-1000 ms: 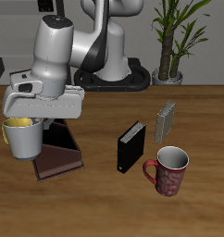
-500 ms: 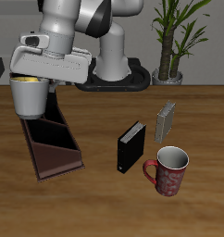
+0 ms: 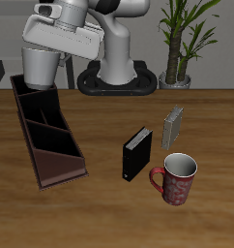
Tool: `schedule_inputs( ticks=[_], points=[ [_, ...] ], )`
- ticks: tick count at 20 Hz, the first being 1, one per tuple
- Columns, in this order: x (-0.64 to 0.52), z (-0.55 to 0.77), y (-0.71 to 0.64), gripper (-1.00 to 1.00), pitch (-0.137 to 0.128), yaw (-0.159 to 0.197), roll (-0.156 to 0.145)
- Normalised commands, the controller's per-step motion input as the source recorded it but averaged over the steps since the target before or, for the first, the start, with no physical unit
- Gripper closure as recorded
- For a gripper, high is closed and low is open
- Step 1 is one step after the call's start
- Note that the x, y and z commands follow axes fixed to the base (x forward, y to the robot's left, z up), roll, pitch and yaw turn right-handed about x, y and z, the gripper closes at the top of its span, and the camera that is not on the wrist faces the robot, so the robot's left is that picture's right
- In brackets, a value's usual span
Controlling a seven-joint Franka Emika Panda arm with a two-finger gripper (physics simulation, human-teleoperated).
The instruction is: Place the white-yellow mug into the right desk caddy's right compartment and place the black book into the right desk caddy's back compartment
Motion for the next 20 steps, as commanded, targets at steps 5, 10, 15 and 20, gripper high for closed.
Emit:
schedule_inputs(
  ticks=[5, 10, 15, 20],
  points=[
    [-0.53, -0.04, 0.15, 1.0, -0.028, -0.09, -0.034],
    [-0.46, -0.08, 0.17, 1.0, -0.013, -0.107, -0.039],
    [-0.45, 0.02, 0.16, 1.0, -0.028, -0.114, -0.02],
    [-0.41, -0.04, 0.05, 1.0, -0.045, -0.033, -0.039]
  ],
)
